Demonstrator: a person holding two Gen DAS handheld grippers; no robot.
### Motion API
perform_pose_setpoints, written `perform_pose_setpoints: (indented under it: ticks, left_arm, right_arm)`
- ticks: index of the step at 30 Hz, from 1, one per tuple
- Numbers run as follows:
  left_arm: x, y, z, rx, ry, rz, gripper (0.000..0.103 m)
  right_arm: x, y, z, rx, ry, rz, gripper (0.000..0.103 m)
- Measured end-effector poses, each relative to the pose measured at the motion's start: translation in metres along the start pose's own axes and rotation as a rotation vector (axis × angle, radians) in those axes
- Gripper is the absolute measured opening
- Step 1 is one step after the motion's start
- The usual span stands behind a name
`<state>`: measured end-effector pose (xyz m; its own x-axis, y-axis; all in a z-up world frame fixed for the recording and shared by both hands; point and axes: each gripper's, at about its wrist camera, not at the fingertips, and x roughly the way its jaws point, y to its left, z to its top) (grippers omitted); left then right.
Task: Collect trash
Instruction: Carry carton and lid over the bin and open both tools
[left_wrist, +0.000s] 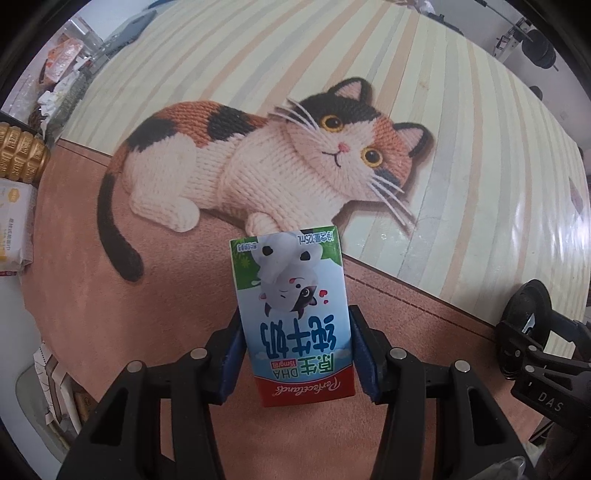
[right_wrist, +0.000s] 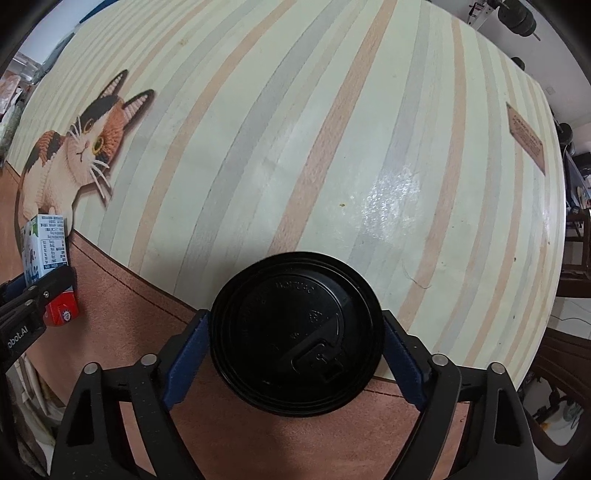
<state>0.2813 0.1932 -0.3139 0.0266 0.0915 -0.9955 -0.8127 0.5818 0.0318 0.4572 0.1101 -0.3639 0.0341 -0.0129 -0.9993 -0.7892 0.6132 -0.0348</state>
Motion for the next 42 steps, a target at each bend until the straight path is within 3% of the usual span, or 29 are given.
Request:
perform_pose_setpoints:
  ticks: [8,15,22,27,30,34,39,42]
  left_arm:
    - [-0.040,0.008,-0.020,-0.010,-0.071,-0.032,0.048]
    - [-0.085,0.026,-0.065,-0.009,-0.141,-0.090,0.048]
    - [-0.119,0.058,-0.146,-0.004,-0.206,-0.171,0.048]
    - [-0.126,0.089,-0.218,-0.004,-0.208,-0.197,0.048]
    - [-0.111,0.110,-0.259,-0.024,-0.161,-0.207,0.048]
    - [-0.061,0.131,-0.306,-0.065,-0.056,-0.193,0.048]
    - [0.037,0.147,-0.350,-0.158,0.085,-0.191,0.048]
    - [0.102,0.150,-0.366,-0.200,0.146,-0.193,0.048]
  right_arm:
    - [-0.024,0.010,-0.019,0.002,-0.040,0.044,0.087]
    - [-0.066,0.026,-0.053,0.003,-0.115,0.082,0.087]
    - [-0.116,0.048,-0.122,0.026,-0.203,0.132,0.087]
    - [-0.139,0.067,-0.211,0.066,-0.240,0.173,0.087]
    - [-0.137,0.081,-0.261,0.083,-0.225,0.206,0.087]
    - [-0.108,0.104,-0.327,0.090,-0.153,0.257,0.087]
    - [-0.036,0.125,-0.394,0.070,-0.026,0.276,0.087]
    - [0.035,0.132,-0.424,0.072,0.054,0.267,0.087]
